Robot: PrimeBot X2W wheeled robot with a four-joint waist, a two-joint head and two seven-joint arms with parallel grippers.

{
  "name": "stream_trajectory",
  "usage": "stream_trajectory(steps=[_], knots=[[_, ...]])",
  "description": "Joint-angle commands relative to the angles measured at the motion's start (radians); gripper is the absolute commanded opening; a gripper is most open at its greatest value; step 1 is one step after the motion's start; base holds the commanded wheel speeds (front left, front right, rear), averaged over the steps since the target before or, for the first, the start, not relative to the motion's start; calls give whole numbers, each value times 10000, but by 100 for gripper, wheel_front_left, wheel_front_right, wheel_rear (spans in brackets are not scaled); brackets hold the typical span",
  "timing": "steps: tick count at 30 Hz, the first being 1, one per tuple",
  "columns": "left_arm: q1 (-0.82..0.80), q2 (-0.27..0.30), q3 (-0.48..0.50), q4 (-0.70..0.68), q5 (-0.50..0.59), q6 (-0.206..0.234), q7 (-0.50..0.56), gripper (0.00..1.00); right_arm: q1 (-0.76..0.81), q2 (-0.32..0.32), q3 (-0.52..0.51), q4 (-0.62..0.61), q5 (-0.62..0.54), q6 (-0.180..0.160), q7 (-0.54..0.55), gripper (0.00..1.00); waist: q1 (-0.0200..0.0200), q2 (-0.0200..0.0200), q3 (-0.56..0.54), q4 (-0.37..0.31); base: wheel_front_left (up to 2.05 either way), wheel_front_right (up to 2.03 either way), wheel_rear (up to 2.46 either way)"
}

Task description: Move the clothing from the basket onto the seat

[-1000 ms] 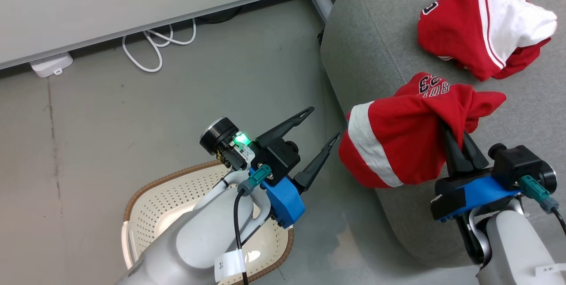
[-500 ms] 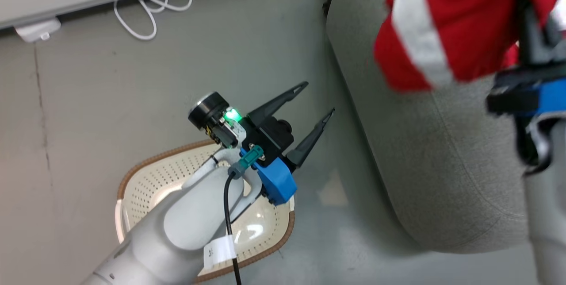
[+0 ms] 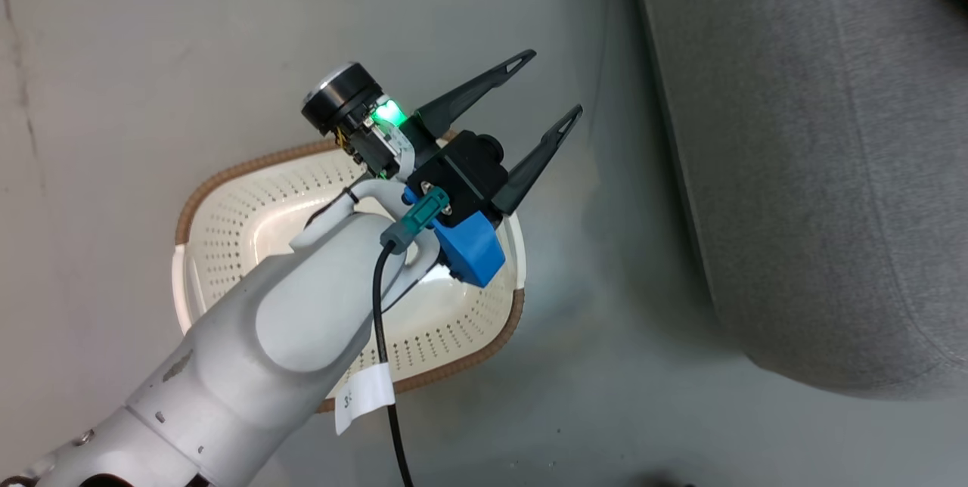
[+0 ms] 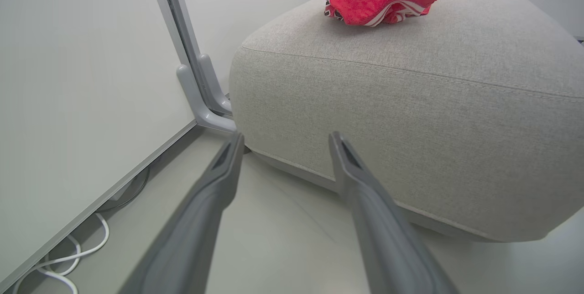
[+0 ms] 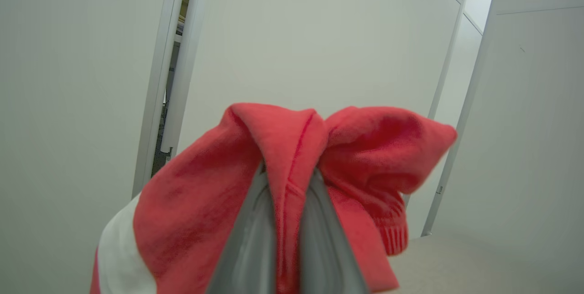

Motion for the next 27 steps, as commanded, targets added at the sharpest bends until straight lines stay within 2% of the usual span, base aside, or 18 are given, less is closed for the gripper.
stream_trajectory(steps=[1, 6, 15, 16, 17, 23, 27], knots=[[-254, 77, 20, -87, 100, -7, 29, 100, -132, -202, -259, 493, 25, 1, 4, 0, -1, 0, 658, 143, 0, 0, 0], [-471, 116, -31, -202, 171, 9, 54, 100, 209, -271, -604, 1605, -121, 1, 3, 0, -1, 0, 1029, 159, 0, 0, 0], [-562, 255, -114, -291, 116, 24, 32, 100, 741, 294, -949, 3640, -108, 1, 3, 0, -1, 0, 1195, 69, 0, 0, 0], [-552, 278, -111, -285, 91, 31, 29, 100, 746, 324, -965, 3640, -89, 1, 3, 45, -1, 0, 1179, 40, 0, 0, 0], [-530, 307, -105, -276, 71, 43, 26, 100, 788, 384, -998, 3570, -81, 1, 3, 100, -1, 0, 1151, 9, 0, 0, 0], [-247, 305, -122, -218, -38, 168, -6, 100, 1681, 759, -1162, 2876, 54, -1, 3, 100, -1, 0, 640, -146, 0, 0, 0], [74, 224, -39, -175, -215, 264, -55, 100, 2789, 1009, -1157, 1976, -128, -1, 1, 100, -1, 0, 18, -227, 0, 0, 0]])
